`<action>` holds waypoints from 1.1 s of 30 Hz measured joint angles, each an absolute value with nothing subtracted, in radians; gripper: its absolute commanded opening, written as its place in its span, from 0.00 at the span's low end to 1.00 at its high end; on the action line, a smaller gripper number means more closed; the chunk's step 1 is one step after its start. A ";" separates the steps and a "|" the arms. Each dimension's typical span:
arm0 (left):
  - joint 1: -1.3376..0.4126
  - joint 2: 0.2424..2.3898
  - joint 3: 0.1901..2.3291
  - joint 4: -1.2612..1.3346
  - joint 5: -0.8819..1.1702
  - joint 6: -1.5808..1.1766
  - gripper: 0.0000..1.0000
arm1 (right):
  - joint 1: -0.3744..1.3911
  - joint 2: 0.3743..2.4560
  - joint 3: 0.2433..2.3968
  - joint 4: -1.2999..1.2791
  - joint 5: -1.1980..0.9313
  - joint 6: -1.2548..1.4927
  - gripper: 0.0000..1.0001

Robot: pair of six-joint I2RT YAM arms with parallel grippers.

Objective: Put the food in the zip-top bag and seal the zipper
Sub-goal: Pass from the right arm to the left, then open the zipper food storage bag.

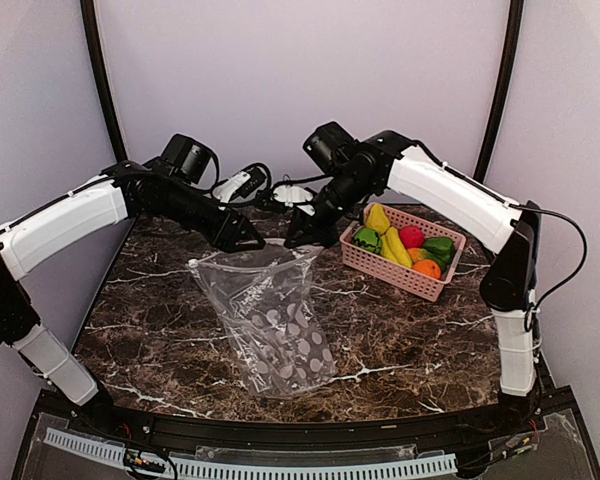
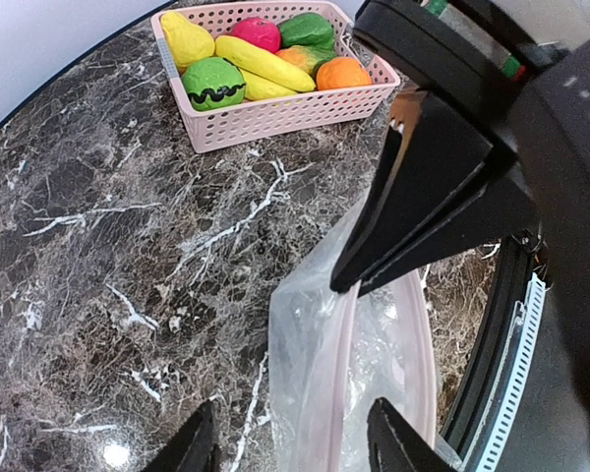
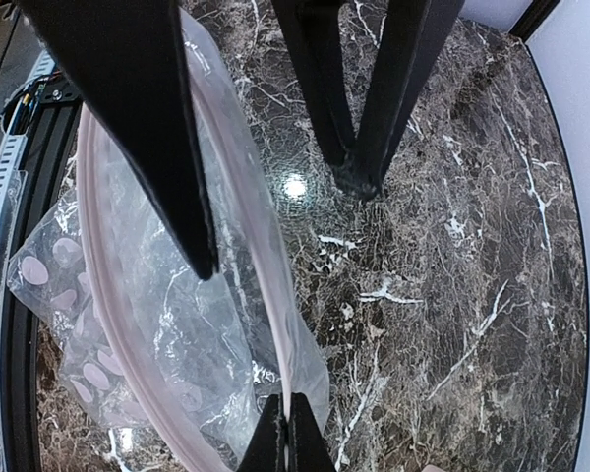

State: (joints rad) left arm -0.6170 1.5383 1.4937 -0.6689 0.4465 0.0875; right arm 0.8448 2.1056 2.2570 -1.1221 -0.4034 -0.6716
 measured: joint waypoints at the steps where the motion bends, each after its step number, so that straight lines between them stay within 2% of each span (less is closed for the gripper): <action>1: -0.623 1.546 1.498 -0.673 0.443 0.094 0.45 | 0.845 2.103 2.258 -1.122 -0.405 -0.671 0.00; 3: -0.631 1.560 1.508 -0.680 0.434 0.101 0.37 | 0.845 2.099 2.259 -1.122 -0.408 -0.669 0.00; 5: -0.636 1.573 1.517 -0.688 0.427 0.106 0.22 | 0.845 2.094 2.260 -1.122 -0.410 -0.667 0.00; 8: -0.638 1.578 1.519 -0.691 0.420 0.111 0.11 | 0.845 2.083 2.260 -1.121 -0.414 -0.663 0.01; 11: -0.638 1.578 1.523 -0.688 0.411 0.115 0.02 | 0.845 2.070 2.252 -1.106 -0.418 -0.653 0.15; 13: -0.638 1.578 1.524 -0.689 0.398 0.116 0.01 | 0.842 2.058 2.241 -1.093 -0.424 -0.639 0.29; 15: -0.638 1.578 1.525 -0.691 0.367 0.117 0.01 | 0.833 2.049 2.234 -1.088 -0.431 -0.618 0.36; 21: -0.588 1.562 1.571 -0.729 0.222 0.107 0.01 | 0.733 1.990 2.210 -1.053 -0.526 -0.561 0.45; 28: -0.492 1.515 1.619 -0.723 0.210 0.044 0.01 | 0.708 1.887 2.202 -1.025 -0.580 -0.612 0.39; 33: -0.500 1.515 1.586 -0.664 0.296 -0.033 0.01 | 0.832 1.918 2.226 -1.000 -0.475 -0.730 0.34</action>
State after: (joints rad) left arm -0.4999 1.5150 1.5864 -0.6636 0.2962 -0.0326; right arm 0.8322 1.9179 2.2257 -0.9997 -0.4747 -0.7303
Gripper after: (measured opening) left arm 0.012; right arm 0.362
